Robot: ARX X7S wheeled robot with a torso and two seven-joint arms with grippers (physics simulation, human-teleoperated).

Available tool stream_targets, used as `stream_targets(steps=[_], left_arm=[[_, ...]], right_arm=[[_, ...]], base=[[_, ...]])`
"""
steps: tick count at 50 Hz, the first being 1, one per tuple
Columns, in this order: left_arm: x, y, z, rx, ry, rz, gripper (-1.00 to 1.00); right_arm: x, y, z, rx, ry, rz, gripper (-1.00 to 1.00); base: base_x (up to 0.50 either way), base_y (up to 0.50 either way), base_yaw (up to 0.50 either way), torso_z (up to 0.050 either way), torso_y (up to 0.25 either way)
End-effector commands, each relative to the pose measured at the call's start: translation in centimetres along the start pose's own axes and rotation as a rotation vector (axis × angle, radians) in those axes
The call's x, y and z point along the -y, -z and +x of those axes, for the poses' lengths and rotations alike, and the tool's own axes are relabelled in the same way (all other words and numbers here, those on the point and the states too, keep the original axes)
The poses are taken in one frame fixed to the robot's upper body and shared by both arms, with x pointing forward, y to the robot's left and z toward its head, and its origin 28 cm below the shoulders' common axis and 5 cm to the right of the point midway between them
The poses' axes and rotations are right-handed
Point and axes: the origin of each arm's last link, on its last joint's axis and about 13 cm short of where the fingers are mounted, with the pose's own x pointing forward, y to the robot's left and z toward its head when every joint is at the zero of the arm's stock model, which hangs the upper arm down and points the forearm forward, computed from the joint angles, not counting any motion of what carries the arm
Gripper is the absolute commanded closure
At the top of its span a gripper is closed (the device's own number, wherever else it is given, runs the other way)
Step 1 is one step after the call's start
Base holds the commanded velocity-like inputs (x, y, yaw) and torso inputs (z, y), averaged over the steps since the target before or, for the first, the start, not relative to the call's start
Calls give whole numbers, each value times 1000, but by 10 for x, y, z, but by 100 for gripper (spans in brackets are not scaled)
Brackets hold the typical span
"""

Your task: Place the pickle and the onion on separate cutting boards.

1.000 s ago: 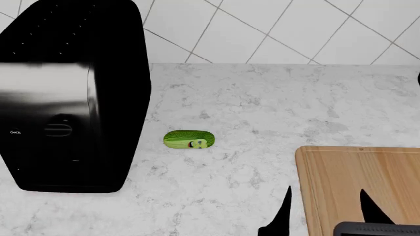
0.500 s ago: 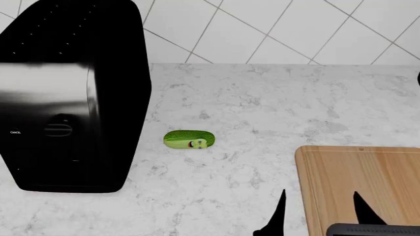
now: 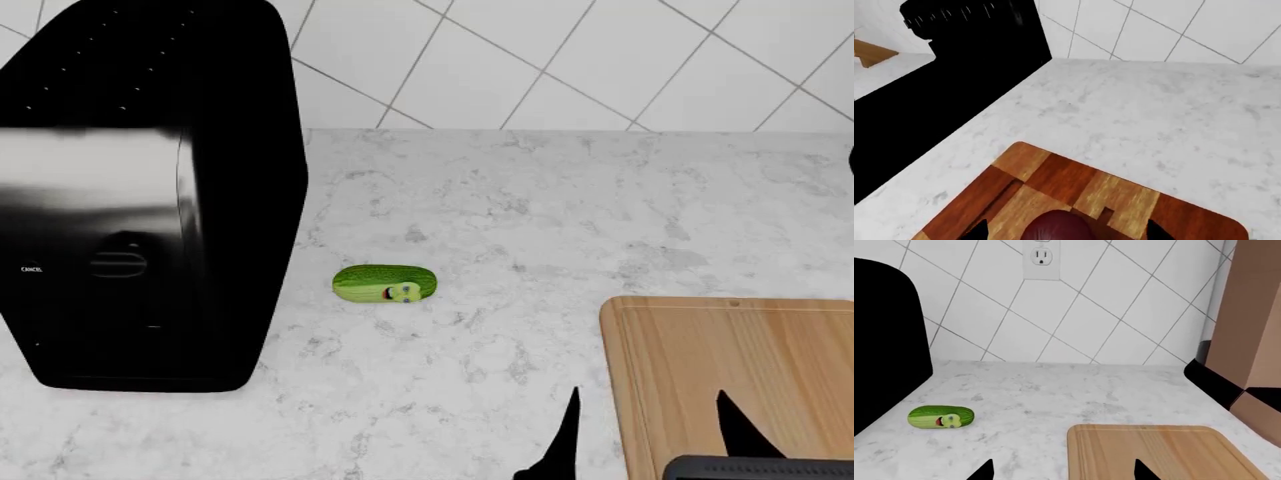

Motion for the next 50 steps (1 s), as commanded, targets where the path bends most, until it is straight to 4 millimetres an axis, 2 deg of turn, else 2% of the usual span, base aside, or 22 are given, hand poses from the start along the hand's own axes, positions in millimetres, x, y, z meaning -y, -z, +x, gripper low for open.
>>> stream_targets(steps=[1, 5, 7, 14, 21, 25, 29, 34, 40, 44, 48, 50], left_arm=[[1, -14, -71, 222, 107, -59, -100], [4, -19, -100, 295, 185, -126, -100], [13, -18, -114, 333, 263, -136, -100], [33, -17, -148, 384, 384, -158, -100], [48, -9, -151, 384, 498, -242, -100], [60, 3, -147, 373, 552, -212, -100], [62, 15, -136, 335, 537, -202, -100], [50, 14, -131, 338, 500, -233, -100], [33, 7, -141, 381, 447, -238, -100], [22, 2, -149, 406, 426, -237, -100], [3, -1, -161, 448, 403, -231, -100], [1, -1, -163, 452, 409, -221, -100]], right_arm=[[3, -2, -1, 4, 8, 9, -100], [5, -4, -2, 7, 13, 13, -100], [5, -4, -2, 6, 12, 14, -100], [6, -5, -2, 9, 4, 5, -100], [5, -7, -3, 31, -22, -32, -100], [6, -10, -3, 33, -25, -54, -100], [6, -23, -5, 58, -19, -57, -100], [4, -32, 5, 55, -53, -90, -100], [6, -84, 32, 87, -80, -181, -100], [9, -108, 46, 89, -112, -232, -100], [8, -145, 63, 59, -185, -325, -100], [7, -155, 73, 33, -208, -359, -100]], base=[[0, 0, 0, 0, 0], [0, 0, 0, 0, 0], [0, 0, 0, 0, 0], [0, 0, 0, 0, 0], [0, 0, 0, 0, 0], [0, 0, 0, 0, 0], [0, 0, 0, 0, 0], [0, 0, 0, 0, 0], [0, 0, 0, 0, 0], [0, 0, 0, 0, 0], [0, 0, 0, 0, 0], [0, 0, 0, 0, 0]])
